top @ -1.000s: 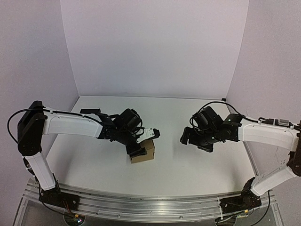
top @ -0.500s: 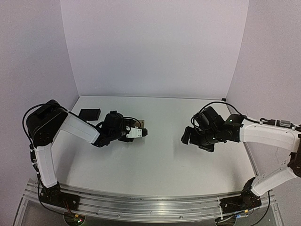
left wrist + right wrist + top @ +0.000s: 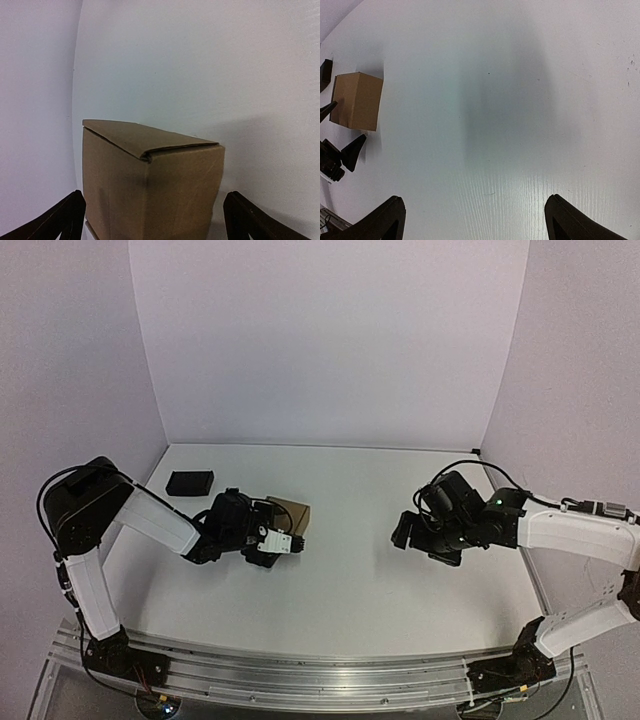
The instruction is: Fold the paper box
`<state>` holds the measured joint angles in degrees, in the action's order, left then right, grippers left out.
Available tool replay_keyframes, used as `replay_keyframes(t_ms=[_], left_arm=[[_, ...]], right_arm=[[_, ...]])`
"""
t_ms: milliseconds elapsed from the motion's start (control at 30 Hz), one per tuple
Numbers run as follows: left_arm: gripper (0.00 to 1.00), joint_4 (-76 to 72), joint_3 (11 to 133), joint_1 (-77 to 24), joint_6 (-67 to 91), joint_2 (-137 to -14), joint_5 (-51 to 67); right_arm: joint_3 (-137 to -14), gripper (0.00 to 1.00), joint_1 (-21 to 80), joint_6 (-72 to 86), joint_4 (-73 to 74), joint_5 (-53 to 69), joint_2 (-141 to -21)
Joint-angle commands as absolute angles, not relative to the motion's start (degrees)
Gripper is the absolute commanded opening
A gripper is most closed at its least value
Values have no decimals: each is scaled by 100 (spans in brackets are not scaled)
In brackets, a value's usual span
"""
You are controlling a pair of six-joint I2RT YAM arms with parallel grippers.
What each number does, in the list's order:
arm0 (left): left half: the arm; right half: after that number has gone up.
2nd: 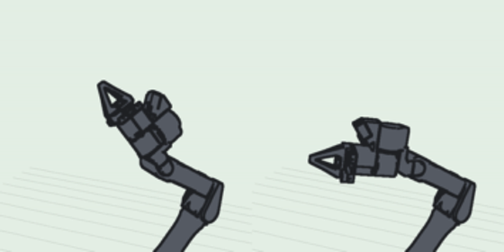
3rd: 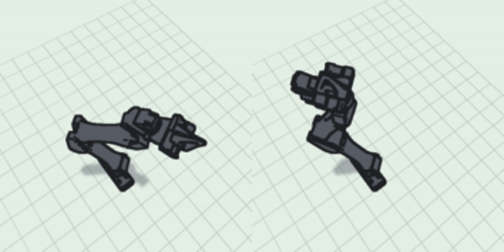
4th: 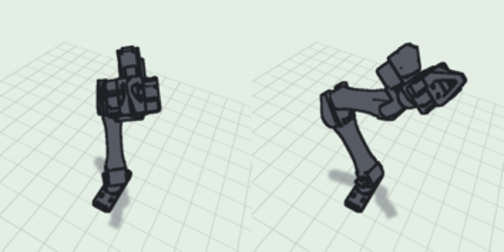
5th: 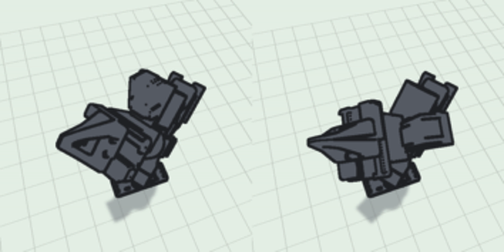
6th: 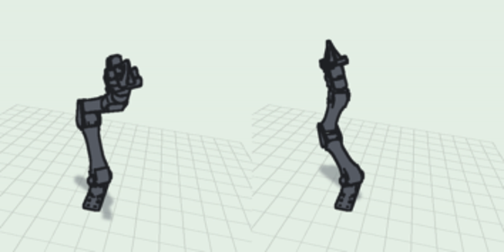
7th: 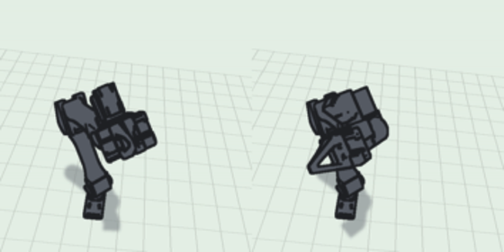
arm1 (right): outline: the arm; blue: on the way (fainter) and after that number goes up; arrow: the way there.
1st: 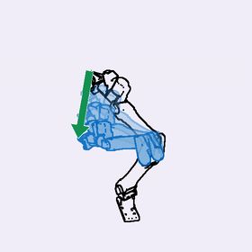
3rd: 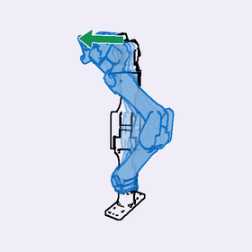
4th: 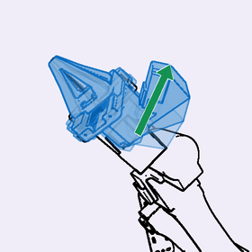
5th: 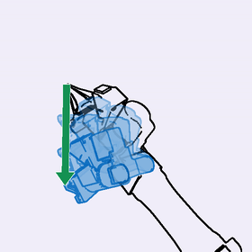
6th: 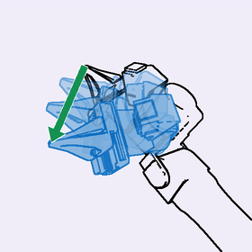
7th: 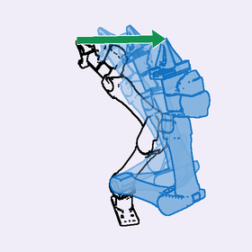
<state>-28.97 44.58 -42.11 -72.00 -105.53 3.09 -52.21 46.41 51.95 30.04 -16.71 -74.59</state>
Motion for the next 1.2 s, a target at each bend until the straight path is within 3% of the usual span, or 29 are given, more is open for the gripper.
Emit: replay_keyframes(t_ms=[0, 200, 300, 433, 567, 600, 733, 1167], left_arm=[[100, -2111, 4534, -4246, -6811, -10203, 548], [100, -1698, 4638, -4377, -6140, -10029, 470], [100, -1066, 5275, -4347, -4991, -9796, 553], [100, -302, 5874, -3829, -3782, -9349, 1327], [100, -172, 5764, -3129, -3659, -9048, 1504], [98, -120, 5732, -2970, -3651, -9100, 1436], [63, -35, 5691, -2654, -3910, -9677, 665], [61, -35, 5779, -2820, -4179, -10344, 1341]], right_arm=[[-5349, 98, 4652, 5172, 2979, -1774, -7487], [-5529, 98, 4652, 5073, 2979, -1703, -7741], [-5600, 98, 4651, 5024, 2979, -1657, -7816], [-5602, 98, 4655, 5010, 2979, -1636, -7866], [-5598, 98, 4652, 5012, 2964, -1606, -7953], [-5606, 98, 4656, 5010, 2958, -1607, -7980], [-5686, 98, 4650, 4949, 2930, -1569, -8090], [-5503, 98, 4650, 5041, 2909, -1641, -7938]])
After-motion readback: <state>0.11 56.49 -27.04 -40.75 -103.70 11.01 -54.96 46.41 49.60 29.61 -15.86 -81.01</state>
